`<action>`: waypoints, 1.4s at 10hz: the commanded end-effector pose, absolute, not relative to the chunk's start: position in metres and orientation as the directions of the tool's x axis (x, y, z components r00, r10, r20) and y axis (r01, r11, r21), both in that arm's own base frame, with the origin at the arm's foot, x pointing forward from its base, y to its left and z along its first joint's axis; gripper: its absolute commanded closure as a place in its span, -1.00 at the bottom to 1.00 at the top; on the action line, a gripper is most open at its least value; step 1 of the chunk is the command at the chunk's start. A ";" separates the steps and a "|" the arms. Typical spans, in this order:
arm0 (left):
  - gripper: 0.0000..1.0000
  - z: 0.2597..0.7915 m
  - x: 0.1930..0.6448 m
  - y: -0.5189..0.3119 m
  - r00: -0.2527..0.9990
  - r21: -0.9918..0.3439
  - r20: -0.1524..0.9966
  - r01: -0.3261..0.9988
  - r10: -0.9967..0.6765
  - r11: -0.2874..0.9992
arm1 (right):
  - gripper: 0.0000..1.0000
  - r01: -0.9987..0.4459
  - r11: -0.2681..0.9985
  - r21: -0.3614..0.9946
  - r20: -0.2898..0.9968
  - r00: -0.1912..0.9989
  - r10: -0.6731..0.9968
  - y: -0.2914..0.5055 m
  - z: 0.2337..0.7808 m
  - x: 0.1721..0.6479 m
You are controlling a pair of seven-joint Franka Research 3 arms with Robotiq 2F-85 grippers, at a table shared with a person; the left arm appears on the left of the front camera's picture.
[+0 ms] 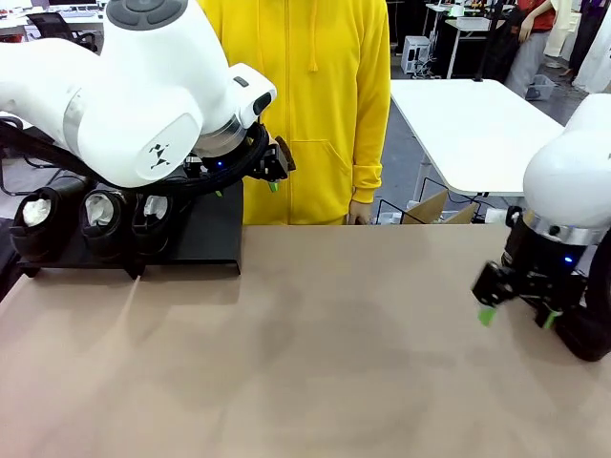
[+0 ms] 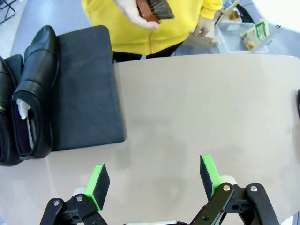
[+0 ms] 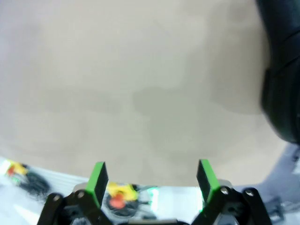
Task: Organize the shoes by placing them on the stand.
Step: Pick up one Shoe and place it in the middle of the table.
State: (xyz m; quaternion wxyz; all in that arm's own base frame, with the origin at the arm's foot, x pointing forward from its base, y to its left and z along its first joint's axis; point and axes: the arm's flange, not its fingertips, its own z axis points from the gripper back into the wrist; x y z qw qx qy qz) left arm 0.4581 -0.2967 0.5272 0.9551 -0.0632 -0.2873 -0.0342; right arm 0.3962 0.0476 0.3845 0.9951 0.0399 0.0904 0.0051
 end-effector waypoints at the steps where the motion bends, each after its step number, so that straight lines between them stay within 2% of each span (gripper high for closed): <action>1: -1.00 0.529 0.456 -0.300 0.822 -0.088 0.568 0.104 -0.036 0.991 | -1.00 -0.205 0.979 0.010 -0.189 0.961 0.203 -0.007 0.393 0.408; 2: -1.00 0.529 0.456 -0.300 0.822 -0.088 0.568 0.104 -0.036 0.991 | -1.00 -0.248 0.967 0.057 -0.143 0.957 0.253 -0.023 0.403 0.408; 4: -1.00 0.529 0.456 -0.300 0.822 -0.088 0.568 0.104 -0.036 0.991 | -1.00 -0.341 0.939 0.036 -0.057 0.938 0.342 -0.036 0.419 0.409; 6: -1.00 0.529 0.456 -0.300 0.822 -0.088 0.568 0.104 -0.036 0.991 | -1.00 -0.314 0.948 0.057 -0.022 0.949 0.315 -0.039 0.425 0.415; 7: -1.00 0.529 0.456 -0.300 0.822 -0.088 0.568 0.104 -0.036 0.991 | -1.00 -0.125 0.990 0.066 -0.011 0.992 0.126 -0.033 0.425 0.427; 8: -1.00 0.529 0.456 -0.300 0.822 -0.088 0.568 0.104 -0.036 0.991 | -1.00 -0.312 0.950 0.025 -0.051 0.948 0.313 -0.041 0.430 0.413; 10: -1.00 0.529 0.456 -0.300 0.822 -0.088 0.568 0.104 -0.036 0.991 | -1.00 -0.312 0.950 0.025 -0.051 0.948 0.313 -0.041 0.430 0.413; 11: -1.00 0.529 0.456 -0.300 0.822 -0.088 0.568 0.104 -0.036 0.991 | -1.00 -0.264 0.964 0.035 -0.041 0.963 0.266 -0.039 0.428 0.415; 13: -1.00 0.529 0.456 -0.300 0.822 -0.088 0.568 0.104 -0.036 0.991 | -1.00 -0.276 0.950 -0.148 -0.001 0.960 0.279 -0.024 0.415 0.418; 14: -1.00 0.529 0.456 -0.300 0.822 -0.088 0.568 0.104 -0.036 0.991 | -1.00 -0.256 0.951 -0.173 0.012 0.965 0.262 -0.023 0.411 0.415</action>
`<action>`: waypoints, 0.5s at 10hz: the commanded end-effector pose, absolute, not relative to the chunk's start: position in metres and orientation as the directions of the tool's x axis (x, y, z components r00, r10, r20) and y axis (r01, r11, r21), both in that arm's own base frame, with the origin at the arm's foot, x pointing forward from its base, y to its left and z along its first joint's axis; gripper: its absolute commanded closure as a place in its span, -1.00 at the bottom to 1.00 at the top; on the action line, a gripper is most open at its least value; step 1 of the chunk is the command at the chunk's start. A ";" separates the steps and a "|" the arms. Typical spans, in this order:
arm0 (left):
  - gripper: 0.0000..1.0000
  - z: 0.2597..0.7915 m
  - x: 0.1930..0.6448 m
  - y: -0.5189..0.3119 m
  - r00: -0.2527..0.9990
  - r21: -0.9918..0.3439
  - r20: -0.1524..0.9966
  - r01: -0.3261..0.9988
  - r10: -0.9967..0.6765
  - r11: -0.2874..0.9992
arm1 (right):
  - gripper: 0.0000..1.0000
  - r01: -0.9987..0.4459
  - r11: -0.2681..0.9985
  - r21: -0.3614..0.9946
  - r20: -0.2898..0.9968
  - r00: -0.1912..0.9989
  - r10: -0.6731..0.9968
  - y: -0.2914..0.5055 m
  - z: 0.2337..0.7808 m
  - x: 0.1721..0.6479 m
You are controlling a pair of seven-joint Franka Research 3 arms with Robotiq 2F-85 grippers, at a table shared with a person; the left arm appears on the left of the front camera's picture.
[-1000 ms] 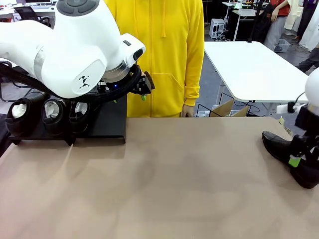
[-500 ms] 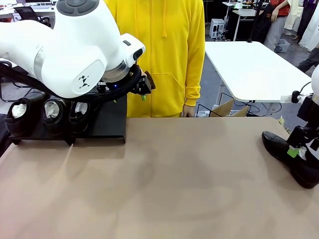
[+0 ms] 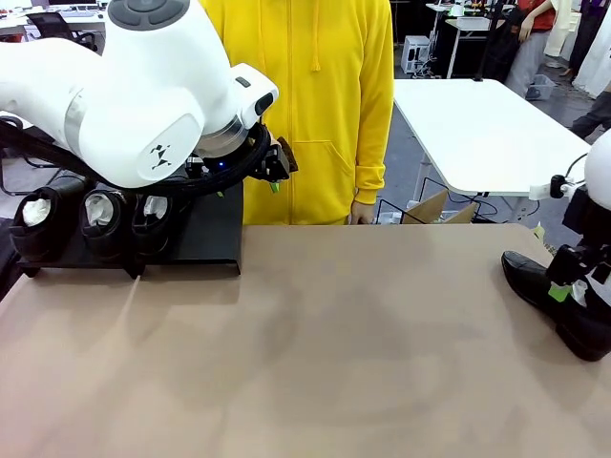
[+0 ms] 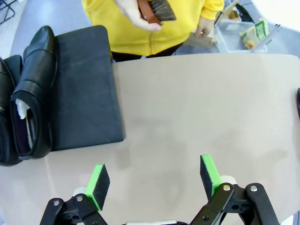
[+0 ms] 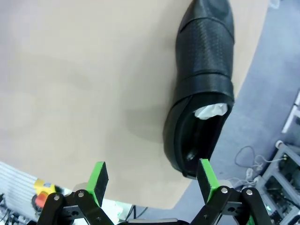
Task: Organize the shoes by placing them on the stand.
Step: Pick up one Shoe and place it in the middle of the table.
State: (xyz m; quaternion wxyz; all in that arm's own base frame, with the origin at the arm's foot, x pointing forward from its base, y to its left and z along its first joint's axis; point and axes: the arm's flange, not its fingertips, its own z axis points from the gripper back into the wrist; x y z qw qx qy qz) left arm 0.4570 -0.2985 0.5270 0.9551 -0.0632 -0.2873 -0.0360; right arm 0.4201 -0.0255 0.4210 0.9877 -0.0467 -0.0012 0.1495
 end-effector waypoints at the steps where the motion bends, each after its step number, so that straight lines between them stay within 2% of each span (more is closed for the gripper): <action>1: -1.00 0.529 0.456 -0.300 0.822 -0.088 0.568 0.104 -0.036 0.991 | -1.00 -0.235 0.951 -0.199 0.029 0.969 0.246 -0.025 0.408 0.414; 5: -1.00 0.529 0.456 -0.300 0.822 -0.088 0.568 0.104 -0.036 0.991 | -1.00 -0.185 0.963 -0.197 0.076 0.976 0.203 -0.034 0.396 0.417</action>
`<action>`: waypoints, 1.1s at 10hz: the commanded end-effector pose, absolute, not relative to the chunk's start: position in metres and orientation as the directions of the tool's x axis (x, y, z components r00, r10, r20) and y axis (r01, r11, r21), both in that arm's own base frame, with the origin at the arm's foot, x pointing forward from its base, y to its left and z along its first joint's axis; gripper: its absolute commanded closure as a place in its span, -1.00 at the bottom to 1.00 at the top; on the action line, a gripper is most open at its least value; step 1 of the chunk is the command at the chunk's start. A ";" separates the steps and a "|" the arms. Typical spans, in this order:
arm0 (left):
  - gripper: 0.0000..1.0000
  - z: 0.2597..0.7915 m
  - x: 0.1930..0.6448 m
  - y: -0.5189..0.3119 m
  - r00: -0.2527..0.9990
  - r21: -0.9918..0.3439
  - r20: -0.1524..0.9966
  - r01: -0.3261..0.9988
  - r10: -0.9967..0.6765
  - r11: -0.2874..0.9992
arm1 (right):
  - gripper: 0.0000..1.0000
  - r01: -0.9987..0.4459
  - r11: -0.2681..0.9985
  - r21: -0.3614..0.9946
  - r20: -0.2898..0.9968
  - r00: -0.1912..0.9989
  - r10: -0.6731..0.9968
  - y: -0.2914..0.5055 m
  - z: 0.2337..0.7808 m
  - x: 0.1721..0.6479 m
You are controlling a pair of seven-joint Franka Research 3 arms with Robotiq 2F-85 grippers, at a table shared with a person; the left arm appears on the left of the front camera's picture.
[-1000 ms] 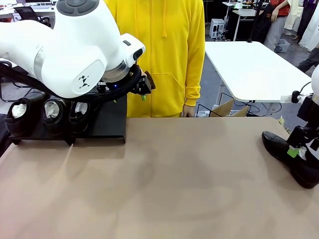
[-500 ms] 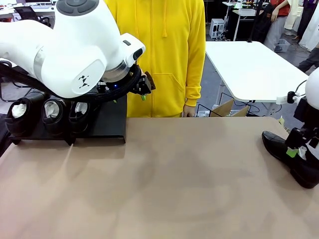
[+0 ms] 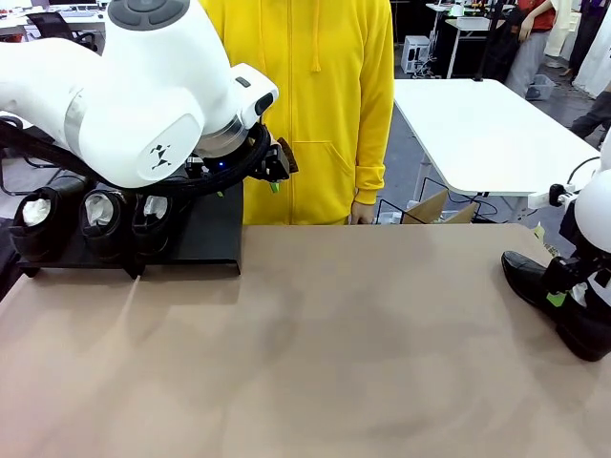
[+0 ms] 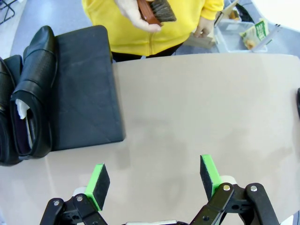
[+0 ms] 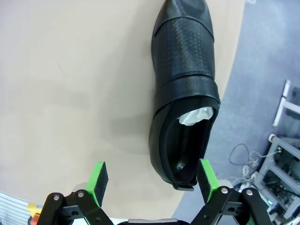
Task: Organize the shoes by placing them on the stand.
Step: Pick up one Shoe and place it in the middle of the table.
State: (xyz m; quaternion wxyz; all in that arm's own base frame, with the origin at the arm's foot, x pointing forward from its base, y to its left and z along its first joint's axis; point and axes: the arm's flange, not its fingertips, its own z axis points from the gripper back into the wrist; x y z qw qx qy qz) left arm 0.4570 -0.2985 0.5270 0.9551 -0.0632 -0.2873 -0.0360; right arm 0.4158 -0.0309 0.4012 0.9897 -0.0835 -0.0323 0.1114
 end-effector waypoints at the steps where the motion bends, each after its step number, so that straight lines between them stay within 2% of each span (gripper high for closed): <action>1: -1.00 0.529 0.456 -0.300 0.822 -0.088 0.568 0.104 -0.036 0.991 | -1.00 -0.165 0.967 -0.195 0.098 0.978 0.187 -0.035 0.391 0.421; 10: -1.00 0.529 0.456 -0.300 0.822 -0.088 0.568 0.104 -0.036 0.991 | -1.00 -0.128 0.987 -0.101 0.072 0.988 0.135 -0.043 0.339 0.440; 11: -1.00 0.529 0.456 -0.300 0.822 -0.088 0.568 0.104 -0.036 0.991 | -0.87 -0.119 0.987 -0.105 0.068 0.990 0.127 -0.046 0.336 0.442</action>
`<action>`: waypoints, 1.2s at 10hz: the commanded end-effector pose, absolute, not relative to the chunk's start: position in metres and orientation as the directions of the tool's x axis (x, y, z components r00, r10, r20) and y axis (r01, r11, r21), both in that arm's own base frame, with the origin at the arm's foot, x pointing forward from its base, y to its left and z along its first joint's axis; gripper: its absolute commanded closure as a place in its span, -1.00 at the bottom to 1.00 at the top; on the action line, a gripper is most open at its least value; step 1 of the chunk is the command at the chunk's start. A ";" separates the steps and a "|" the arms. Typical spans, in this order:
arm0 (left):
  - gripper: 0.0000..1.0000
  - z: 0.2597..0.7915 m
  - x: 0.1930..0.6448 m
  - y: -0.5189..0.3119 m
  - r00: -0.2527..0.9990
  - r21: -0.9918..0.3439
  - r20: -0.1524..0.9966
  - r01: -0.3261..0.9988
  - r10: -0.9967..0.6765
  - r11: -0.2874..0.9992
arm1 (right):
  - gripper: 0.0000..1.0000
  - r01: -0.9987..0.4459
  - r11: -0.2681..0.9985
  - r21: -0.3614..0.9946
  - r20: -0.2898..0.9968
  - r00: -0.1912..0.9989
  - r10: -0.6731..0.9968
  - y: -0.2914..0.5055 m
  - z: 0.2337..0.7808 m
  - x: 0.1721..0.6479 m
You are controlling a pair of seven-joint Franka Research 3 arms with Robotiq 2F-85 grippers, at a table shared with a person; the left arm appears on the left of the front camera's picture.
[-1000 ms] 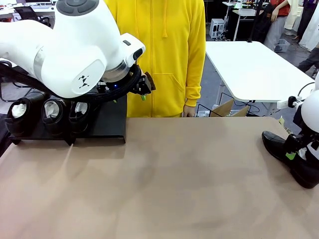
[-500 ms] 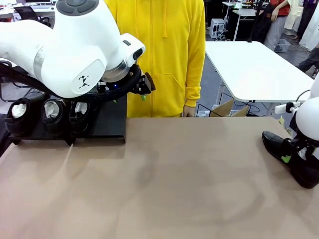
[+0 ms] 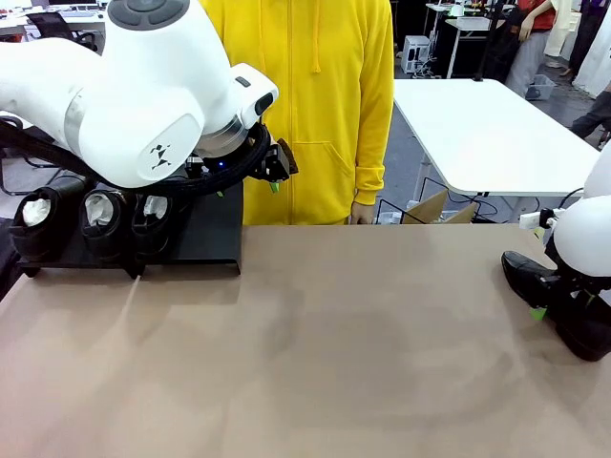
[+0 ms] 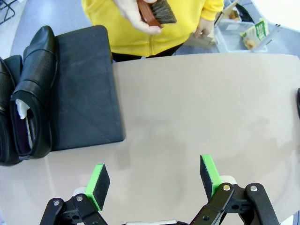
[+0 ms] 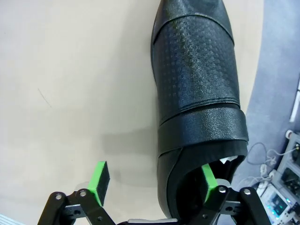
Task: Organize the shoes by placing them on the stand.
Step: Pick up one Shoe and place it in the middle of the table.
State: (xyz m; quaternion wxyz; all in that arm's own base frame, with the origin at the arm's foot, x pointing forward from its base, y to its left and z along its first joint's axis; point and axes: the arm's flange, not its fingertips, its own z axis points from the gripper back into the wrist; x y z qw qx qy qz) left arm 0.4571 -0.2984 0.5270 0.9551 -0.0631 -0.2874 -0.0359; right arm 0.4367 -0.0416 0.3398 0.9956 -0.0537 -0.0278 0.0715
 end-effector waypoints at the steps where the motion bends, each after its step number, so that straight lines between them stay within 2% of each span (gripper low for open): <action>1: -1.00 0.529 0.456 -0.300 0.822 -0.088 0.568 0.104 -0.036 0.991 | -0.52 -0.114 0.988 -0.102 0.068 0.990 0.121 -0.047 0.335 0.441; 5: -1.00 0.529 0.456 -0.300 0.822 -0.088 0.568 0.104 -0.036 0.991 | 0.94 -0.092 0.991 -0.100 0.084 0.991 0.100 -0.052 0.341 0.438; 6: -1.00 0.529 0.456 -0.300 0.822 -0.088 0.568 0.104 -0.036 0.991 | 1.00 -0.091 0.991 -0.102 0.091 0.991 0.100 -0.053 0.343 0.437; 12: -1.00 0.529 0.456 -0.300 0.822 -0.088 0.568 0.104 -0.036 0.991 | 1.00 -0.091 0.993 -0.073 0.056 0.994 0.096 -0.062 0.346 0.439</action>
